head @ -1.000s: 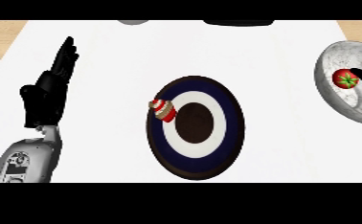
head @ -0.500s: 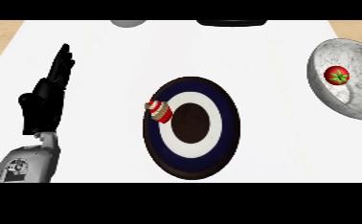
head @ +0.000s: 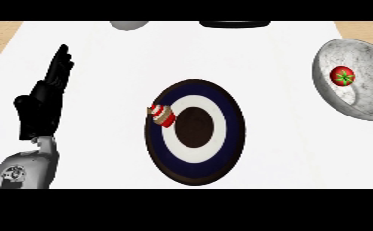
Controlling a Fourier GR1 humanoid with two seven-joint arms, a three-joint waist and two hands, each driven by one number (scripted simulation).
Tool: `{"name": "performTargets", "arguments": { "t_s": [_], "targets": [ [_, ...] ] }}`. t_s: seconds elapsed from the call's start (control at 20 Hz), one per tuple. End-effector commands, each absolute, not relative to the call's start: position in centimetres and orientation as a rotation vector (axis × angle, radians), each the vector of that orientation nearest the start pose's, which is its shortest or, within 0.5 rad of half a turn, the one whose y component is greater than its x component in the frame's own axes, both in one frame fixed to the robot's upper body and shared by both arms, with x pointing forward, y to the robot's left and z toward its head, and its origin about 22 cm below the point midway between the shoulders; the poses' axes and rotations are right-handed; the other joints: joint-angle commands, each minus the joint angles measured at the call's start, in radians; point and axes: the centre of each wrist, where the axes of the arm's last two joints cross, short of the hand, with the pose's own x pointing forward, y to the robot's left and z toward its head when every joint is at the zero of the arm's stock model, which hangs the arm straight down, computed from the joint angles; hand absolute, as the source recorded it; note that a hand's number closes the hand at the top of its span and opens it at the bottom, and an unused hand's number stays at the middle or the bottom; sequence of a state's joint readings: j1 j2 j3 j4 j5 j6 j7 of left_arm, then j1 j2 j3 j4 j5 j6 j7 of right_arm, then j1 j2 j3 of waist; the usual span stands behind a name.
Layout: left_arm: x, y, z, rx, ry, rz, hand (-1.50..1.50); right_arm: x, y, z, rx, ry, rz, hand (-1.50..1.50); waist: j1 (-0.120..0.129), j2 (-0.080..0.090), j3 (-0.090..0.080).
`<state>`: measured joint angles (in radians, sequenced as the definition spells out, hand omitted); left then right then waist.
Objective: Pick the tomato from the plate and place it in the bowl
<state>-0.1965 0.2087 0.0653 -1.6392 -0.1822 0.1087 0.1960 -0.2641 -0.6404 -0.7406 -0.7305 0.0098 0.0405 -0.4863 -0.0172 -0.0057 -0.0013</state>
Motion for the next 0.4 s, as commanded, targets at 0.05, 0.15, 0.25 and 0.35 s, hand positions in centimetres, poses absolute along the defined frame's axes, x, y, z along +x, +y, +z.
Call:
{"name": "performTargets", "arguments": {
  "t_s": [0.05, 0.15, 0.25, 0.35],
  "targets": [
    [28.5, 28.1, 7.4, 0.414, -1.637, -0.150, 0.00, 16.4, -54.6, 2.9, -0.817, -1.668, -0.242, -1.50, 0.003, 0.003, 0.000],
    [27.2, 29.3, 8.0, 0.427, -1.639, -0.164, 0.00, 15.7, -53.4, 3.2, -0.819, -1.669, -0.249, -1.50, 0.007, 0.002, 0.000],
    [30.2, 26.8, 8.6, 0.419, -1.640, -0.158, 0.00, 14.2, -54.2, 4.7, -0.829, -1.664, -0.228, -1.50, 0.002, 0.004, 0.001],
    [28.4, 25.5, 7.8, 0.406, -1.657, -0.145, 0.00, 14.5, -51.6, 3.0, -0.812, -1.687, -0.268, -1.50, 0.011, 0.004, 0.001]
  ]
}}
